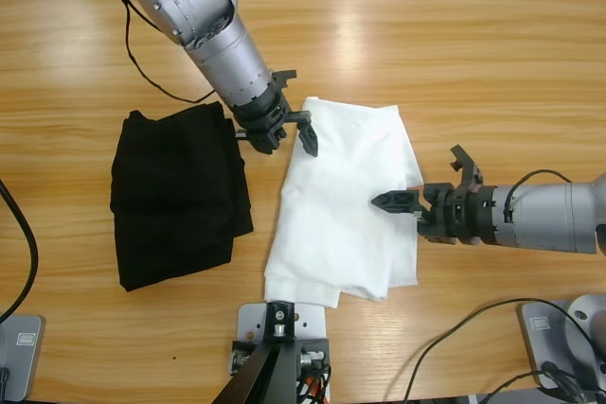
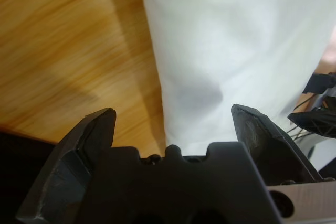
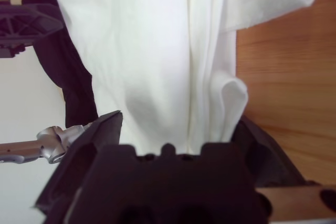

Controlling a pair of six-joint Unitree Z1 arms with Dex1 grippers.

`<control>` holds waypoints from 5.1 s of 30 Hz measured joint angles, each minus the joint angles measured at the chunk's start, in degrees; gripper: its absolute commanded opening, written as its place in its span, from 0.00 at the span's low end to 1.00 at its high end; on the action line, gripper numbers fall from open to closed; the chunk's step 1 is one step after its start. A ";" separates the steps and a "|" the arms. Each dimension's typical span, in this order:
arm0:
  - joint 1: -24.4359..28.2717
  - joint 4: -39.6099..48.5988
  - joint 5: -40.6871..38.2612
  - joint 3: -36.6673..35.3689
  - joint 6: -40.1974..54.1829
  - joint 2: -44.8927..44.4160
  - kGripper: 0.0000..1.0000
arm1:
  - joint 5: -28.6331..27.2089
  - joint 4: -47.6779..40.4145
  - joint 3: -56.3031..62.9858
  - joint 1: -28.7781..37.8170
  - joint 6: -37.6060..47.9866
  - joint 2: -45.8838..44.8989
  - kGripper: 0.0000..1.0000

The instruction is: Fold clothes

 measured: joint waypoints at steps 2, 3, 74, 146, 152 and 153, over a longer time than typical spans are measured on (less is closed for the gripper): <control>0.04 -0.56 -1.45 0.62 0.00 0.00 0.87 | 0.00 0.00 0.00 0.00 0.02 0.00 0.78; -0.05 -0.91 -2.10 0.81 0.00 0.00 0.84 | 0.00 0.00 0.00 0.00 0.03 0.01 0.78; -3.33 -29.75 -10.58 21.59 -4.77 -11.07 0.00 | 0.94 29.89 -19.38 0.14 -13.72 -11.81 0.00; 27.78 -9.77 -6.14 47.77 7.10 -43.50 0.00 | 8.28 54.19 -74.92 18.19 -16.58 21.47 0.00; 29.08 -9.94 -5.99 47.80 7.96 -42.98 0.00 | 8.28 54.19 -75.36 18.19 -16.79 21.88 0.00; 29.26 -9.94 -5.99 47.80 8.10 -42.94 0.00 | 8.28 54.19 -75.44 18.19 -16.81 21.99 0.00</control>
